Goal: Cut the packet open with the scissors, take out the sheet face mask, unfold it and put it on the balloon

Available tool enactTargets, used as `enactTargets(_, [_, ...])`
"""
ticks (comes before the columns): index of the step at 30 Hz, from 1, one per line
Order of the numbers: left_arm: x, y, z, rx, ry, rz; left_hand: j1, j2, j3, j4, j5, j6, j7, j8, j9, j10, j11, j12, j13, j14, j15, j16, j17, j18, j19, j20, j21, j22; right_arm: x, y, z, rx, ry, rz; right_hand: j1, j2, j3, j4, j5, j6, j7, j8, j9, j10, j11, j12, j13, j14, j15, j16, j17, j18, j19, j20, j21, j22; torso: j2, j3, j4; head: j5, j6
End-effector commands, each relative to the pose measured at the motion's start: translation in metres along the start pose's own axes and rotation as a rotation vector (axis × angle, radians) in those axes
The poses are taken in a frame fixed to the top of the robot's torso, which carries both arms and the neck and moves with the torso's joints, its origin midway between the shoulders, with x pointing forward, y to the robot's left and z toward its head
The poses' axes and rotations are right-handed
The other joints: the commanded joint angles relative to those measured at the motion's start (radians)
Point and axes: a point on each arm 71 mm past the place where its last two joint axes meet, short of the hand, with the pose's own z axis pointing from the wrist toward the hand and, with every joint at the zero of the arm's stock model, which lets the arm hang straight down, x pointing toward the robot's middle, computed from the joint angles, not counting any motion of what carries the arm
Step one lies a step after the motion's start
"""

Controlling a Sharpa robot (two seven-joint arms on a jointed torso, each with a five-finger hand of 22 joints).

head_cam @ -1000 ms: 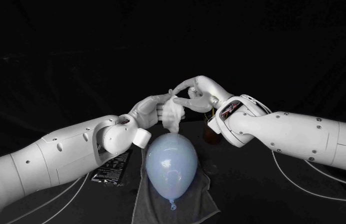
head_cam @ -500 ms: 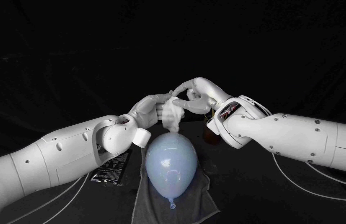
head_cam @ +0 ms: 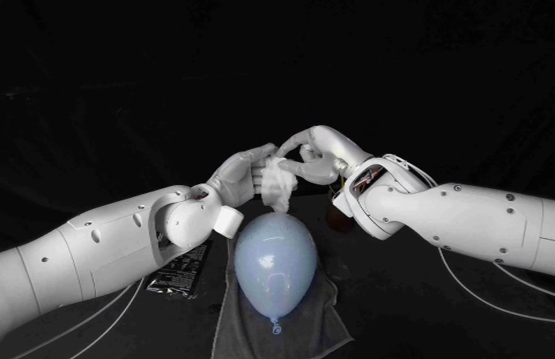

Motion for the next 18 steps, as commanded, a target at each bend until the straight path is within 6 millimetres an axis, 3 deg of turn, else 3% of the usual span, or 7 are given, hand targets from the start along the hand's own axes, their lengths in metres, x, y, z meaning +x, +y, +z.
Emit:
enactTargets(1, [0.0005,-0.0022,0.0002,0.016,0.004,-0.009,0.019,0.003,-0.018,0.003,-0.001,0.013,0.028,0.001,0.002,0.013,-0.001,0.000,0.000,-0.004,-0.003,0.000,0.002,-0.018,0.010,-0.001,-0.001,0.001,-0.0009,-0.0005,-0.0010,-0.005,-0.010,-0.017,0.010,0.000,0.005,-0.005,0.005,0.008,0.001,0.006,0.001,0.007,-0.001,0.007,0.087,0.103,-0.007,0.004,0.263,-0.010,0.001,-0.006,0.005,0.168,0.000,0.0003,0.0001,0.000,-0.001])
enactTargets(4, [-0.0005,-0.0022,0.0001,0.016,-0.006,-0.006,0.103,0.024,-0.015,-0.048,-0.002,0.031,0.021,0.008,0.007,0.036,-0.006,0.004,0.001,0.005,-0.009,0.003,0.004,-0.011,0.031,-0.001,0.004,0.003,-0.0017,-0.0011,-0.0015,-0.002,-0.016,-0.018,0.013,0.001,0.007,-0.009,0.005,0.011,0.000,0.007,0.001,0.009,-0.002,0.008,0.089,0.103,-0.008,0.004,0.263,-0.011,0.002,-0.007,0.008,0.169,0.000,0.0003,0.0001,0.000,-0.001])
enactTargets(6, [-0.0009,-0.0024,0.0001,0.017,-0.011,-0.005,0.126,0.042,-0.012,-0.053,-0.001,0.037,0.019,0.011,0.009,0.044,-0.010,0.004,0.002,0.006,-0.010,0.003,0.005,-0.009,0.038,-0.001,0.005,0.003,-0.0019,-0.0013,-0.0016,-0.001,-0.018,-0.020,0.015,0.002,0.009,-0.010,0.005,0.013,-0.001,0.008,0.001,0.009,-0.002,0.008,0.089,0.103,-0.008,0.004,0.263,-0.011,0.002,-0.007,0.008,0.169,0.000,0.0004,-0.0002,0.002,-0.002])
enactTargets(10, [-0.0022,-0.0029,0.0001,0.025,-0.029,-0.002,0.243,0.073,0.023,-0.136,0.000,0.058,-0.001,0.025,0.019,0.079,-0.027,0.008,0.002,0.013,-0.019,0.004,0.007,0.001,0.062,-0.001,0.011,0.005,-0.0023,-0.0020,-0.0019,0.004,-0.021,-0.023,0.022,0.008,0.015,-0.015,0.005,0.021,-0.002,0.011,0.003,0.009,-0.004,0.008,0.089,0.103,-0.009,0.004,0.263,-0.011,0.003,-0.008,0.009,0.169,0.000,0.0002,-0.0005,0.002,-0.003])
enactTargets(11, [-0.0026,-0.0030,0.0001,0.027,-0.034,-0.003,0.295,0.075,0.038,-0.179,-0.001,0.067,-0.004,0.035,0.025,0.094,-0.031,0.009,0.002,0.017,-0.022,0.005,0.008,0.005,0.072,-0.001,0.013,0.005,-0.0024,-0.0022,-0.0020,0.006,-0.021,-0.024,0.022,0.008,0.015,-0.015,0.005,0.021,-0.002,0.011,0.003,0.009,-0.004,0.008,0.089,0.103,-0.009,0.004,0.263,-0.011,0.003,-0.008,0.009,0.169,0.000,0.0002,-0.0005,0.002,-0.003])
enactTargets(14, [-0.0033,-0.0034,0.0000,0.032,-0.043,-0.006,0.331,0.077,0.042,-0.199,-0.001,0.075,-0.007,0.044,0.032,0.109,-0.033,0.008,0.002,0.019,-0.023,0.005,0.008,0.009,0.079,-0.001,0.015,0.005,-0.0029,-0.0028,-0.0024,0.009,-0.024,-0.027,0.022,0.008,0.015,-0.016,0.005,0.021,-0.002,0.012,0.003,0.009,-0.004,0.008,0.089,0.103,-0.010,0.004,0.263,-0.011,0.002,-0.008,0.008,0.169,0.000,0.0003,-0.0005,0.003,-0.004])
enactTargets(18, [-0.0044,-0.0039,-0.0002,0.038,-0.054,-0.011,0.348,0.085,0.040,-0.195,-0.001,0.079,-0.006,0.052,0.038,0.122,-0.034,0.007,0.002,0.022,-0.024,0.004,0.009,0.011,0.083,-0.001,0.015,0.005,-0.0036,-0.0037,-0.0029,0.014,-0.026,-0.031,0.022,0.007,0.015,-0.016,0.004,0.021,-0.003,0.012,0.003,0.009,-0.004,0.008,0.088,0.103,-0.010,0.004,0.263,-0.011,0.002,-0.009,0.009,0.169,0.000,0.0002,-0.0003,0.004,-0.004])
